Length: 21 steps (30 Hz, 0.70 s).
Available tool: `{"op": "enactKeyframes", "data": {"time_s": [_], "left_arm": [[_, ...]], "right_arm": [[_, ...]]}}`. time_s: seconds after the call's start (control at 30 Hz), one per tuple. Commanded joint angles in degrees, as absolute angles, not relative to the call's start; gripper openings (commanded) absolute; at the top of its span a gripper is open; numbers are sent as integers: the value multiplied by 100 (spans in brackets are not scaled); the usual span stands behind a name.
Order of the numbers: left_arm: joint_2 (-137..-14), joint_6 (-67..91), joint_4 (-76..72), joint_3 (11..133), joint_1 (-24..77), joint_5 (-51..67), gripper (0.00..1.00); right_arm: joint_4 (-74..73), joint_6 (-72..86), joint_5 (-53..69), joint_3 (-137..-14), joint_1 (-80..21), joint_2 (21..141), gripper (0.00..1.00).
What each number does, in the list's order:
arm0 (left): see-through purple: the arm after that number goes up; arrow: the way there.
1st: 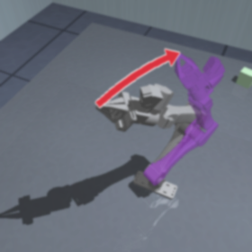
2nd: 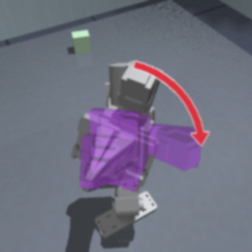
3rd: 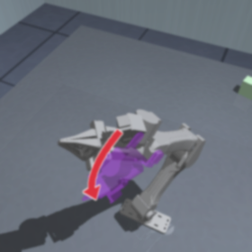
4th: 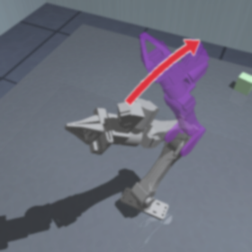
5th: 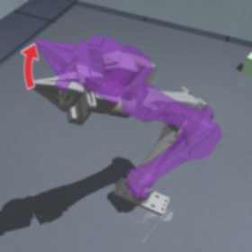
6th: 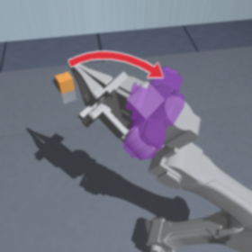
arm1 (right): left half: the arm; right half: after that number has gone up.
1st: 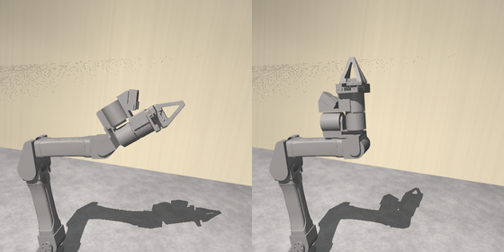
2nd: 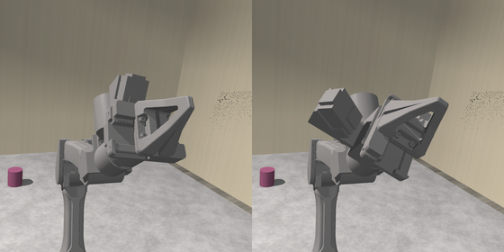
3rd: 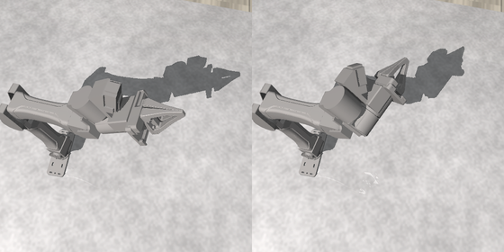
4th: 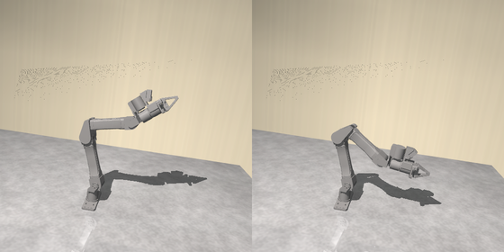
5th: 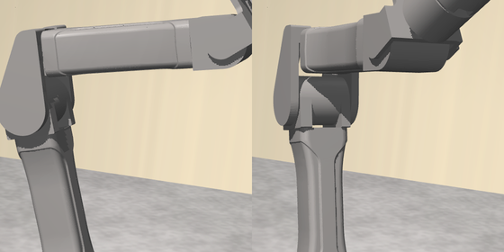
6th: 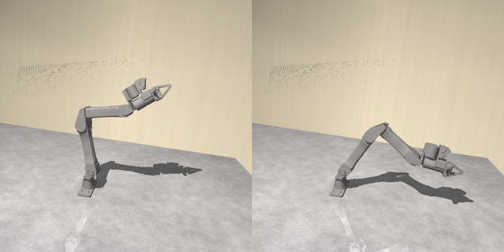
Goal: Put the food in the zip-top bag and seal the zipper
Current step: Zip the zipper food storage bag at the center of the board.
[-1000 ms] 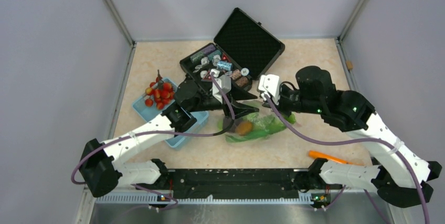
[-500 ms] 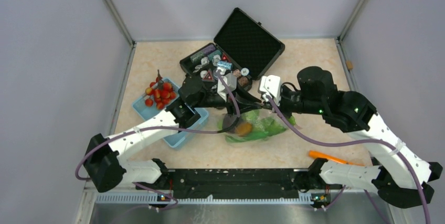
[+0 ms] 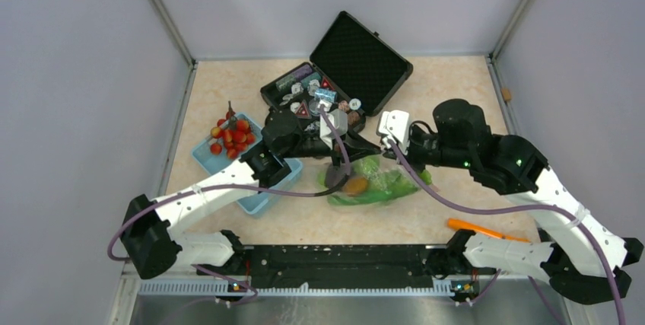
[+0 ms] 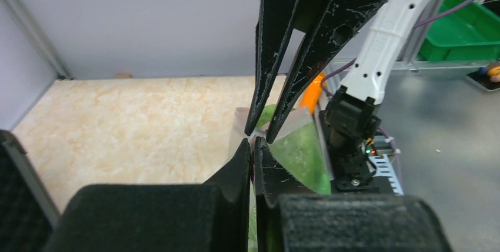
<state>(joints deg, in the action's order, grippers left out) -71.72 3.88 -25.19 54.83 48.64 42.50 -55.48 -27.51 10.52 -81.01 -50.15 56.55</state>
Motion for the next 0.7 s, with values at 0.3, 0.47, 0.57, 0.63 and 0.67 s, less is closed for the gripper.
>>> {"op": "enactKeyframes", "data": {"time_s": [0.3, 0.47, 0.57, 0.63, 0.67], "left_arm": [[-6720, -905, -1328, 5483, 5211, 1938, 0], [-6629, -1025, -1198, 5619, 5238, 1890, 0], [-6537, -1040, -1244, 5573, 5238, 1952, 0], [-6477, -1071, -1176, 5564, 5238, 1933, 0], [-6447, -1050, -1132, 5556, 5238, 1903, 0]], "right_arm": [[-5627, -2657, 1294, -8305, -5056, 5679, 0], [-5800, -2536, 1255, -8134, -5058, 5780, 0], [-5720, -2486, 1244, -7982, -5060, 5718, 0], [-5635, -2479, 1317, -7974, -5058, 5643, 0], [-5592, -2479, 1355, -7983, -5054, 5607, 0]]}}
